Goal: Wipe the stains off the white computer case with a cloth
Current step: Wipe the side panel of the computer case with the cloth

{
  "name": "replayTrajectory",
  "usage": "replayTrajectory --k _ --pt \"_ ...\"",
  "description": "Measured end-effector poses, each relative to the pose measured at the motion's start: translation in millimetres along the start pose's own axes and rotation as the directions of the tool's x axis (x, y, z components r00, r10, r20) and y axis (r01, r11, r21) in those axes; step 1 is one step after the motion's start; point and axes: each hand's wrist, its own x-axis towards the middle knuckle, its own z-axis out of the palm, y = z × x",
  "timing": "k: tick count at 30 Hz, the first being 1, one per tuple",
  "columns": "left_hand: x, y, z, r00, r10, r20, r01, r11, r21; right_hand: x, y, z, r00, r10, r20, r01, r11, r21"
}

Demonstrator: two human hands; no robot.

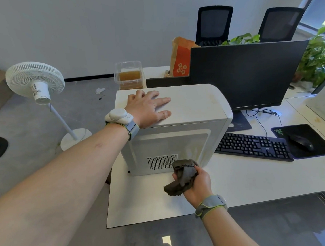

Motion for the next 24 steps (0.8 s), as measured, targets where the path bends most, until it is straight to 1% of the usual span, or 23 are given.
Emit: replayTrajectory --k 3,6,7,9,12,14,15,17,18,19,21,24 --pt "-1 0 1 1.0 -0.01 -0.004 0.01 1.0 -0.012 0 0 8 0.993 0.002 -0.118 -0.015 0.994 -0.108" --pt "-1 0 1 1.0 -0.011 -0.005 0.011 1.0 -0.017 -1 -7 23 0.989 -0.027 -0.144 0.002 0.986 -0.169" --pt "-1 0 0 1.0 -0.011 -0.005 0.011 1.0 -0.014 0 -12 30 0.991 -0.044 -0.129 0.02 0.983 -0.182" --pt "-1 1 0 1.0 -0.013 -0.003 0.013 1.0 -0.015 -1 -24 51 0.994 -0.073 -0.079 0.06 0.987 -0.152" --pt "-1 1 1 1.0 -0.017 -0.003 0.017 1.0 -0.013 -8 -31 69 0.976 -0.214 -0.052 0.204 0.968 -0.147" --pt "0 1 1 1.0 -0.014 -0.004 0.014 1.0 -0.011 -16 -27 61 0.958 -0.283 -0.042 0.272 0.947 -0.174" --pt "0 1 1 1.0 -0.014 -0.003 0.014 1.0 -0.008 -17 -23 53 0.963 -0.262 -0.062 0.247 0.952 -0.179" --pt "-1 1 1 1.0 -0.019 -0.005 0.019 1.0 -0.013 -14 -16 45 0.978 -0.148 -0.148 0.118 0.974 -0.194" --pt "-1 1 1 1.0 -0.019 -0.005 0.019 1.0 -0.016 -11 -16 44 0.979 -0.117 -0.168 0.08 0.974 -0.212" --pt "-1 1 1 1.0 -0.02 -0.002 0.02 1.0 -0.022 -10 -18 46 0.98 -0.12 -0.158 0.083 0.971 -0.225" --pt "0 1 -1 1.0 -0.028 0.014 0.029 0.999 -0.039 -14 -28 55 0.976 -0.188 -0.112 0.157 0.957 -0.242" --pt "1 1 -5 0.998 -0.049 0.049 0.052 0.996 -0.07 -24 -44 63 0.951 -0.31 0.021 0.305 0.92 -0.244"
